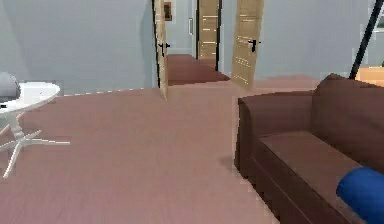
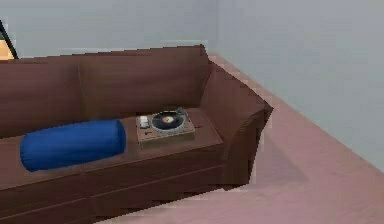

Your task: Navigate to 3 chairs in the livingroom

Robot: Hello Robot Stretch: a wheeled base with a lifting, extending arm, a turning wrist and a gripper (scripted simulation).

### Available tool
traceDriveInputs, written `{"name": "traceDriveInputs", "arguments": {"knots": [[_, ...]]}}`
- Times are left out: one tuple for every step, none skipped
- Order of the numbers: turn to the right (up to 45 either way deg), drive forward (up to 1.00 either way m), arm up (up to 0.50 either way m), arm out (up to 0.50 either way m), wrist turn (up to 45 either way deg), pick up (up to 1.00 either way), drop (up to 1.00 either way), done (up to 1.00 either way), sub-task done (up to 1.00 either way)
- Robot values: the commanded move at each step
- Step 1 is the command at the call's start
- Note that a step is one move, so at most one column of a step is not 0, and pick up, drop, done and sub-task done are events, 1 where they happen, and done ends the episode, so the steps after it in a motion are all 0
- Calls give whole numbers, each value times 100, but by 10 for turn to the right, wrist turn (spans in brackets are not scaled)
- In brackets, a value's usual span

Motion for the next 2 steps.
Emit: {"name": "traceDriveInputs", "arguments": {"knots": [[0, 100, 0, 0, 0, 0, 0, 0, 0], [60, 0, 0, 0, 0, 0, 0, 0, 0]]}}
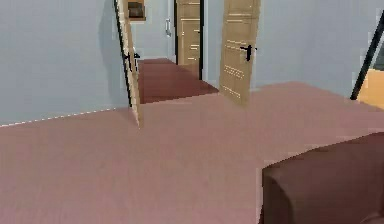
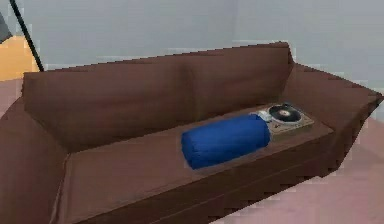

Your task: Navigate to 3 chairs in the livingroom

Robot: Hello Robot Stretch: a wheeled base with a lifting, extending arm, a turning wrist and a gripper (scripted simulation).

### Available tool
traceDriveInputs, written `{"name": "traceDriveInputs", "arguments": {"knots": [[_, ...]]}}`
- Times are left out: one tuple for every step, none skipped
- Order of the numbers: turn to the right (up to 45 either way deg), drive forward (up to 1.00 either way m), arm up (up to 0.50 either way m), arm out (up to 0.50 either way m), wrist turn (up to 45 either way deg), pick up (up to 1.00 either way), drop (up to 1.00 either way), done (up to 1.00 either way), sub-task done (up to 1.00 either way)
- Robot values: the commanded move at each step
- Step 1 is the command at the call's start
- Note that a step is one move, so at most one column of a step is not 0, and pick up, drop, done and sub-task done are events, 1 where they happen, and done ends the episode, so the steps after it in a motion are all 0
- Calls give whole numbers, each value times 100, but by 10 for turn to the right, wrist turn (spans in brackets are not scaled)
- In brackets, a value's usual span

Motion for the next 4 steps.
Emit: {"name": "traceDriveInputs", "arguments": {"knots": [[0, 80, 0, 0, 0, 0, 0, 0, 0], [30, 0, 0, 0, 0, 0, 0, 0, 0], [0, 100, 0, 0, 0, 0, 0, 0, 0], [0, 80, 0, 0, 0, 0, 0, 0, 0]]}}
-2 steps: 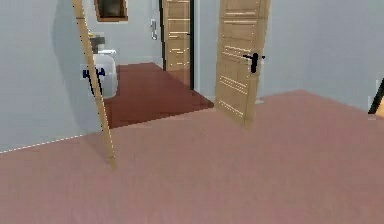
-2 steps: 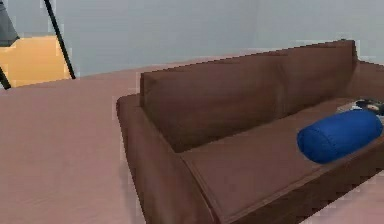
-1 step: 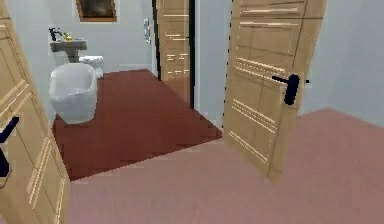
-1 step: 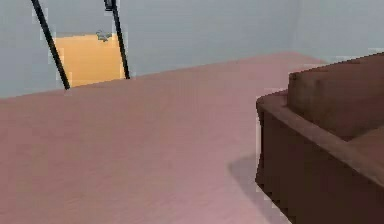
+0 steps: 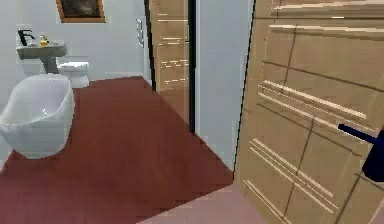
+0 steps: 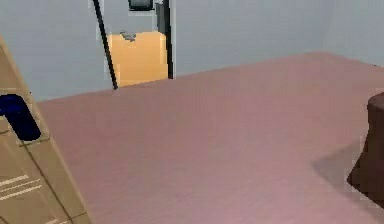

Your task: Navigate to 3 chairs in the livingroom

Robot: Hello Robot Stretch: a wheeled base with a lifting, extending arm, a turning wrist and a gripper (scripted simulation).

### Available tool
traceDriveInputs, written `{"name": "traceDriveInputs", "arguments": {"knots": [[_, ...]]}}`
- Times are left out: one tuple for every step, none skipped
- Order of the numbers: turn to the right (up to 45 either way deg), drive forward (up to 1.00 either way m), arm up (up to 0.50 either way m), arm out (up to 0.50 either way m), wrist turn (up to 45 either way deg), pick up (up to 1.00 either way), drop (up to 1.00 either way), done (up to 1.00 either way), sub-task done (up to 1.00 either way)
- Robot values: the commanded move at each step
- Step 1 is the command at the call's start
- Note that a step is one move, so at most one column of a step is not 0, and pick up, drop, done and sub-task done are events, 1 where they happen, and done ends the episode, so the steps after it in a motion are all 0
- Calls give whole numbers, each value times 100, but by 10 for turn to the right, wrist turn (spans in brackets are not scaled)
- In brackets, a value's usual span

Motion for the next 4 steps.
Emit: {"name": "traceDriveInputs", "arguments": {"knots": [[-180, 0, 0, 0, 0, 0, 0, 0, 0], [0, 100, 0, 0, 0, 0, 0, 0, 0], [0, 100, 0, 0, 0, 0, 0, 0, 0], [0, 55, 0, 0, 0, 0, 0, 0, 0]]}}
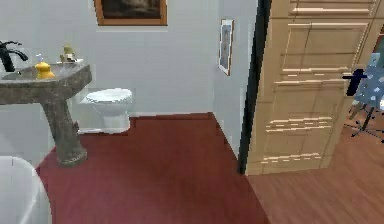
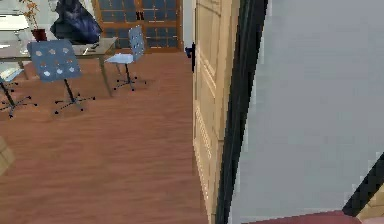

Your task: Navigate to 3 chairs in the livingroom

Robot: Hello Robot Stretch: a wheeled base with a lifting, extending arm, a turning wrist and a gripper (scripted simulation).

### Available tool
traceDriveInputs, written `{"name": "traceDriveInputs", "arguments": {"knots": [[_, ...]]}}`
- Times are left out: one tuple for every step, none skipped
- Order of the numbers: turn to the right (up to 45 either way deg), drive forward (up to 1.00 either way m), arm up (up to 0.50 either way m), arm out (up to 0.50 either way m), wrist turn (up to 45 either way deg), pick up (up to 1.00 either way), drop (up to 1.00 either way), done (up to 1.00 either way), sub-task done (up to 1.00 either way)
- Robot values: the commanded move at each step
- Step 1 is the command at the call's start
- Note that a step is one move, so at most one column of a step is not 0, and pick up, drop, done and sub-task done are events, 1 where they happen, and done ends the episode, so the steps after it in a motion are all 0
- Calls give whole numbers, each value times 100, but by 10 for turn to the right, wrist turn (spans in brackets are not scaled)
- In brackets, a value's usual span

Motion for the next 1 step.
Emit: {"name": "traceDriveInputs", "arguments": {"knots": [[390, 0, 0, 0, 0, 0, 0, 0, 0]]}}
